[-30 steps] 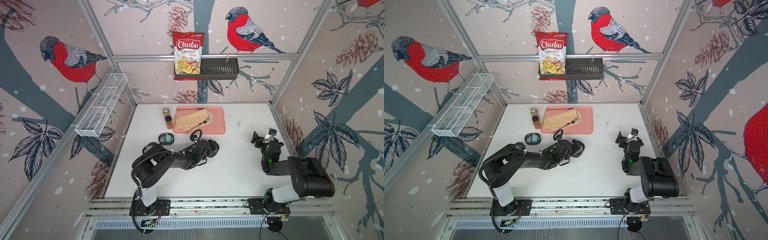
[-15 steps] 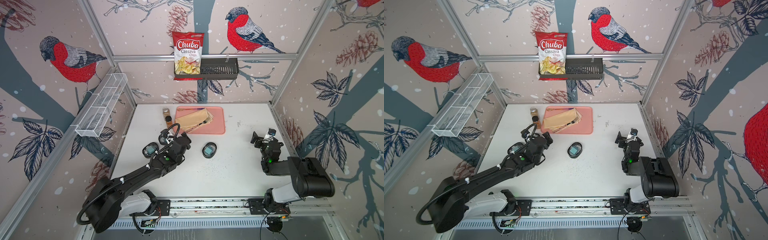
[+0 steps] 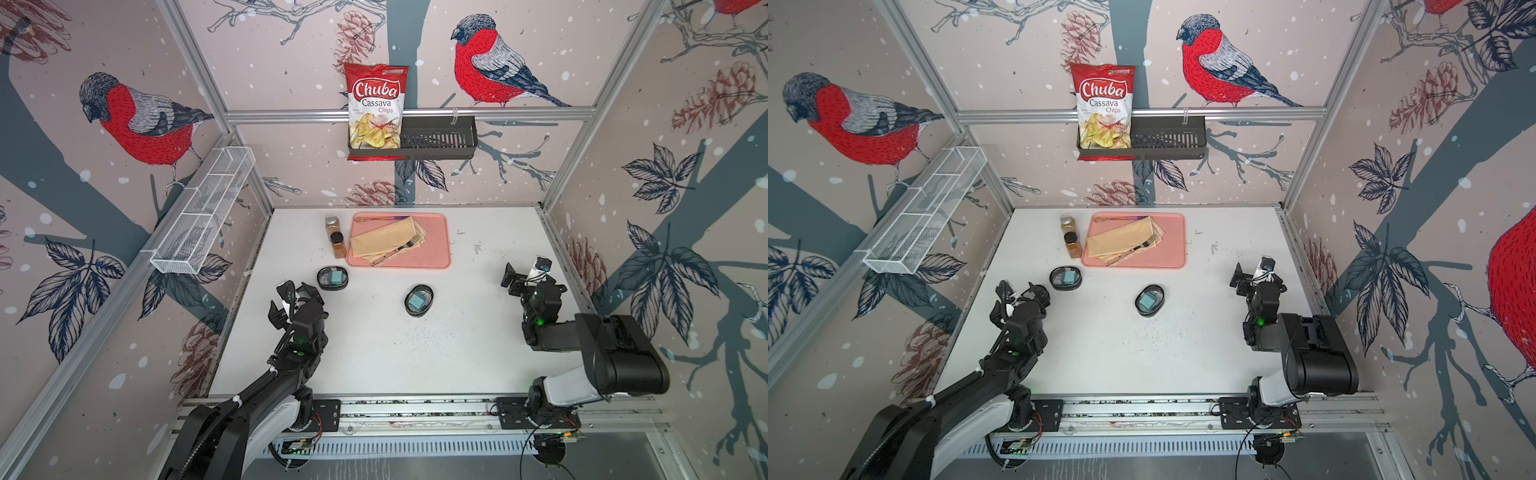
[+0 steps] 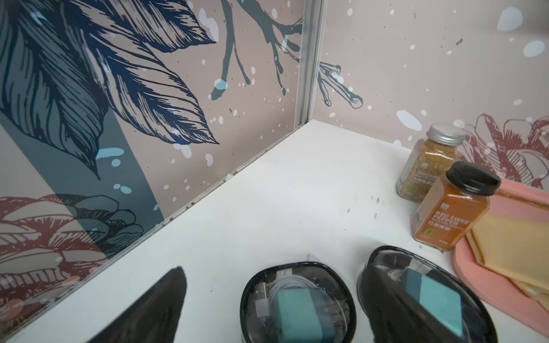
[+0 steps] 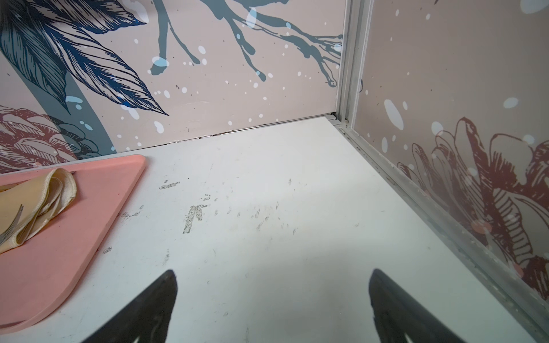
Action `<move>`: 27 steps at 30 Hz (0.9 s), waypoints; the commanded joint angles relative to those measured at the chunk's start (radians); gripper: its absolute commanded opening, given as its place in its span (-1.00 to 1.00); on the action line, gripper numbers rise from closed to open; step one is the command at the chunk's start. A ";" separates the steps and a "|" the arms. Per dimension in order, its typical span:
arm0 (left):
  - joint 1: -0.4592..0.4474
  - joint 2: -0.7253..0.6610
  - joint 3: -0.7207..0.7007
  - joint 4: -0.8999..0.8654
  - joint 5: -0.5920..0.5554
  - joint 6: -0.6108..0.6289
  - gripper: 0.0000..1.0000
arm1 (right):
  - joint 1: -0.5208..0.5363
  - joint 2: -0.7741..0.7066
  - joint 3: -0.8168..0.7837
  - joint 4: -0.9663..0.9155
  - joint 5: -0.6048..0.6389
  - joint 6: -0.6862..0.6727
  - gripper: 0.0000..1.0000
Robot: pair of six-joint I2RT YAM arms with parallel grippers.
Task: Pack away charging kits
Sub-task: Reset both arms
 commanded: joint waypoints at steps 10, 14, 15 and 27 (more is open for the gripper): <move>0.106 0.362 0.046 0.502 0.289 0.263 0.93 | 0.005 0.002 0.000 0.037 0.017 -0.010 0.99; 0.116 0.460 0.232 0.256 0.366 0.254 0.93 | 0.024 0.002 -0.005 0.046 0.055 -0.018 0.99; 0.120 0.468 0.245 0.249 0.359 0.242 0.93 | 0.024 0.003 -0.005 0.045 0.055 -0.018 0.99; 0.267 0.565 0.053 0.690 0.647 0.171 0.96 | 0.025 0.003 -0.005 0.046 0.055 -0.018 0.99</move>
